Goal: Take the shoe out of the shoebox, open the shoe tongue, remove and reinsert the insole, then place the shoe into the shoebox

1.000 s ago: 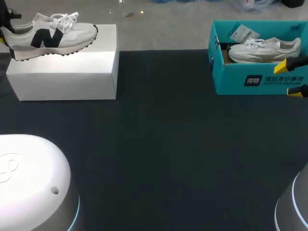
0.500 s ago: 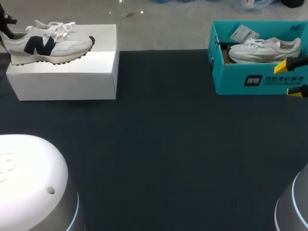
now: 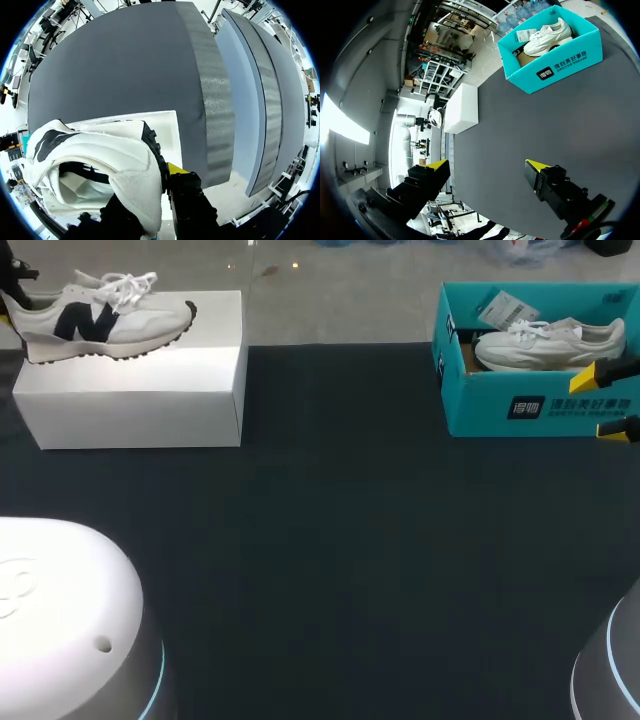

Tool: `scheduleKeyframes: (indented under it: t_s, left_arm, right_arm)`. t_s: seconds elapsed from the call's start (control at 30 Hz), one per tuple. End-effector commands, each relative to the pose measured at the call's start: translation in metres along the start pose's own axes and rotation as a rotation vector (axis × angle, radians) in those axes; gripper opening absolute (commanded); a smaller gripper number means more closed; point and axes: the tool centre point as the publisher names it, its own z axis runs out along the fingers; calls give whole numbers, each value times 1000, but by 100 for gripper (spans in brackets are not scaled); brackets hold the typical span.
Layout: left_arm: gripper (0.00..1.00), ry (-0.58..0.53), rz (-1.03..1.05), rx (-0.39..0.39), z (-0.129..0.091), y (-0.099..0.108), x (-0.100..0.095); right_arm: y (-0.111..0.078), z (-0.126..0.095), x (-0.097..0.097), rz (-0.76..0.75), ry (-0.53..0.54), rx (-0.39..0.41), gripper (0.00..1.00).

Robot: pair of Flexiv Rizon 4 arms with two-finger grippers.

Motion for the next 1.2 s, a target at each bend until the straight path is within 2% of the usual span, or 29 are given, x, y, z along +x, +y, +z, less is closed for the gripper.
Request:
scheduleKeyframes:
  t_s: [0.03,0.3,0.43,0.63,0.97,1.2]
  left_arm:
    - [0,-4,-29,2,16,17,5]
    - [0,31,-2,-82,36,34,3]
    - [0,30,-19,-88,47,40,2]
    - [0,50,-12,-76,66,36,1]
    - [0,96,14,-66,116,28,-1]
    - [0,97,-10,-60,142,25,-5]
  right_arm:
    - [0,1,0,1,-2,-1,100]
    - [0,1,0,1,-2,-1,100]
    - [0,1,0,1,-2,-1,100]
    - [0,1,0,1,-2,-1,100]
    - [0,1,0,1,-2,-1,100]
    - [0,1,0,1,-2,-1,100]
